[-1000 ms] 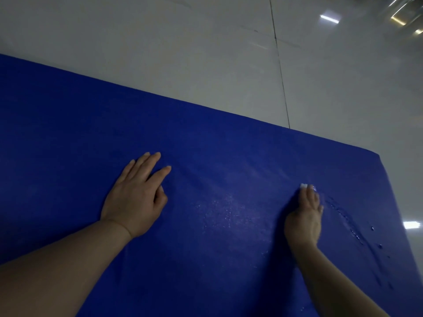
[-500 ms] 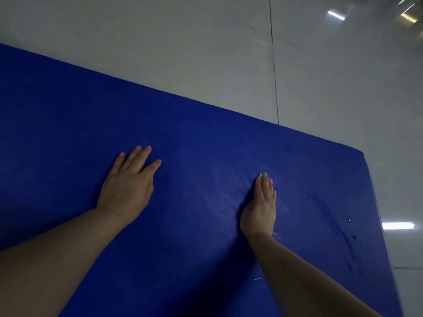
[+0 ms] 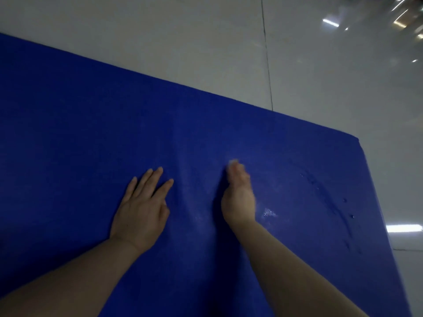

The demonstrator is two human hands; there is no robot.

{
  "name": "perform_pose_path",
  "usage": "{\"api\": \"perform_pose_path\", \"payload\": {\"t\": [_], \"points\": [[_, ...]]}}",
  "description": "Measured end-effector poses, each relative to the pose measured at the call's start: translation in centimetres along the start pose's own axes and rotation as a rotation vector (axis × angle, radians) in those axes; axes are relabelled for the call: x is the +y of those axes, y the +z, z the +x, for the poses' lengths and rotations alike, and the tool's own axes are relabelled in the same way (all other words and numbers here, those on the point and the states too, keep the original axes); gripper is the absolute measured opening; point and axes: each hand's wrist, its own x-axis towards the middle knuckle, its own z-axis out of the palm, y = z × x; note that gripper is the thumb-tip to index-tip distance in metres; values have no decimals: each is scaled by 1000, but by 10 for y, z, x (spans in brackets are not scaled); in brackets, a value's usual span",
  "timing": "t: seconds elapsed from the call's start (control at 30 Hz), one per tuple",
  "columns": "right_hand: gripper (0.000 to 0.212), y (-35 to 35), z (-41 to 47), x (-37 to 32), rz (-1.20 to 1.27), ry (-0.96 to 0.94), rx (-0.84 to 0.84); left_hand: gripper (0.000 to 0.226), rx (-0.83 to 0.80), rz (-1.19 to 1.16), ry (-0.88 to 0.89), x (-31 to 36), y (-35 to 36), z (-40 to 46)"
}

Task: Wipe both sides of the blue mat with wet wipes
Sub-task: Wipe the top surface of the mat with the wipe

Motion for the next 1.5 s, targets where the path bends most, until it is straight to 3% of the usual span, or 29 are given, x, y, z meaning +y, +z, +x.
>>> {"api": "perform_pose_path", "payload": {"t": [0.07,0.1,0.13,0.23,0.3,0.37,0.47,0.53,0.6,0.7,0.77,0.83,0.9,0.97,1.07,1.13,1.2,1.4,1.5], "points": [[68,4,-20,0,0,-262,-61,55,1,-1,5,1,-1,0],[71,1,-21,10,-22,-286,-53,55,2,-11,6,1,-3,0],[74,-7,-19,26,-33,-199,-29,54,3,-22,8,0,-4,0],[79,-32,-16,77,-62,304,113,53,3,-37,9,1,-5,1],[79,-32,-18,76,-50,455,157,53,10,-39,7,1,-3,2],[79,-14,-25,40,-37,323,120,53,16,-39,6,1,-3,2],[77,18,-47,-11,16,-66,30,53,6,-36,11,0,-3,2],[82,19,-52,-5,35,-139,12,53,-1,-35,9,0,-3,2],[89,2,-45,31,9,22,55,53,-2,-41,9,0,-3,2],[85,-26,-43,84,-46,412,165,53,4,-41,8,-1,-2,3],[82,-30,-46,74,-46,481,173,54,3,-34,8,-1,-2,3],[81,-19,-55,35,-45,292,90,54,-5,-26,7,-1,-3,3],[82,2,-72,-1,-24,-14,-5,54,-10,-22,5,-1,-4,3],[88,11,-79,-2,11,-180,-69,54,-15,-18,6,0,-4,3],[97,-8,-69,40,-23,-1,-12,53,-4,-23,8,-1,-3,3],[90,-19,-65,61,-55,151,54,53,1,-19,7,-1,-2,3],[82,-14,-63,47,-43,178,83,54,3,-12,11,0,-1,4],[74,23,-76,-29,52,-279,-47,53,-9,-9,18,-1,-3,3],[84,9,-64,7,-1,-235,-11,53,-3,-18,20,-1,-3,3]]}}
